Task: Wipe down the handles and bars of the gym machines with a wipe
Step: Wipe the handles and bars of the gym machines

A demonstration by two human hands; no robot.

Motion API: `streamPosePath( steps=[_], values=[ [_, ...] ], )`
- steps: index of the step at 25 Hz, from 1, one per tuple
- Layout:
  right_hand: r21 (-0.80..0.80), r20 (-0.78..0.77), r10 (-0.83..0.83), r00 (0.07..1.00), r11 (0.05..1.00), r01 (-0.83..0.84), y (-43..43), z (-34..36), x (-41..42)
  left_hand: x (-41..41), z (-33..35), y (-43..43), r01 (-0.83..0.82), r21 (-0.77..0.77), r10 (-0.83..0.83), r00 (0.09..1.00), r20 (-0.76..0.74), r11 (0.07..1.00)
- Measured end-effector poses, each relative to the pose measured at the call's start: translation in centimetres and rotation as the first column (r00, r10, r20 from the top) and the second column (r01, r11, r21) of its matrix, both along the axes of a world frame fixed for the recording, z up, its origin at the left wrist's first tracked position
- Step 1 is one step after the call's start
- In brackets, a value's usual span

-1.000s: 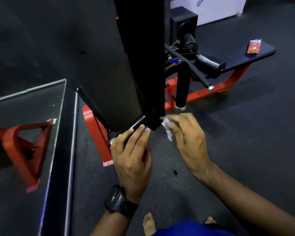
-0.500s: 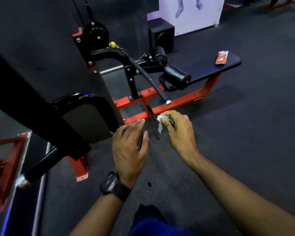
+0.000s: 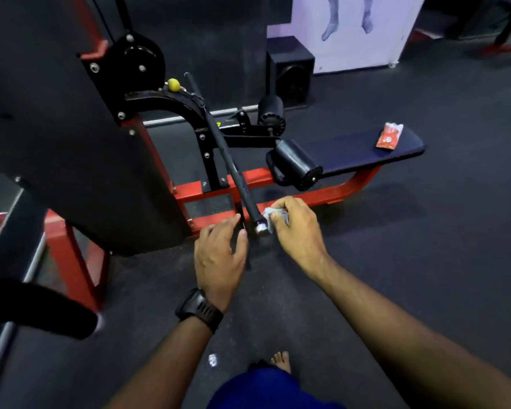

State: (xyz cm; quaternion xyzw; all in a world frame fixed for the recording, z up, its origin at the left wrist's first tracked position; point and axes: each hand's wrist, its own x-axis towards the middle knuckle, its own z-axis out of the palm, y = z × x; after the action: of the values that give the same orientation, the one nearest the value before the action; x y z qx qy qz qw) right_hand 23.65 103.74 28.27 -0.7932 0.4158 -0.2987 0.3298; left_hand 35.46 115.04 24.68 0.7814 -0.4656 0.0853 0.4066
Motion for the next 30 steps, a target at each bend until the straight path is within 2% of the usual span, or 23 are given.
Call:
streamPosePath(
  steps=[5,10,12,16,19,22,24,27,30],
  values=[
    [0.026,-0.114,0.221,0.969,0.975,-0.22,-8.7,-1.4,3.6,1.4,-1.9,-6.9,-0.163,0.072,0.168,0.983,-0.073,0.984],
    [0.003,-0.246,0.519,0.819,0.845,-0.535,-16.7,-5.4,8.7,1.5,-6.3,-11.4,-0.409,0.184,0.428,0.901,-0.073,0.894],
    [-0.053,-0.274,0.655,0.704,0.721,-0.691,-19.1,-6.8,10.5,0.4,-7.8,-13.2,-0.513,0.242,0.548,0.829,-0.108,0.824],
    [-0.081,-0.263,0.874,0.408,0.401,-0.912,-22.2,-8.1,12.1,-3.3,-9.1,-16.9,-0.66,0.353,0.744,0.631,-0.219,0.663],
    [-0.113,-0.281,0.935,0.216,0.192,-0.975,-23.0,-9.4,12.5,-5.7,-9.4,-18.7,-0.731,0.391,0.829,0.495,-0.259,0.559],
    [-0.174,-0.295,0.951,0.09,0.039,-0.984,-22.8,-11.1,12.4,-7.3,-10.4,-19.5,-0.781,0.444,0.896,0.344,-0.281,0.439],
    [-0.214,-0.312,0.95,-0.008,-0.079,-0.974,-22.3,-12.4,12.0,-8.1,-11.6,-19.8,-0.79,0.458,0.908,0.294,-0.299,0.407],
    [-0.195,-0.352,0.935,-0.043,-0.118,-0.974,-22.7,-14.3,11.8,-8.5,-13.4,-20.6,-0.791,0.463,0.906,0.267,-0.327,0.4],
    [-0.166,-0.506,0.844,-0.177,-0.297,-0.94,-23.3,-15.8,11.5,-7.9,-15.0,-21.7,-0.794,0.463,0.904,0.244,-0.352,0.395]
  ],
)
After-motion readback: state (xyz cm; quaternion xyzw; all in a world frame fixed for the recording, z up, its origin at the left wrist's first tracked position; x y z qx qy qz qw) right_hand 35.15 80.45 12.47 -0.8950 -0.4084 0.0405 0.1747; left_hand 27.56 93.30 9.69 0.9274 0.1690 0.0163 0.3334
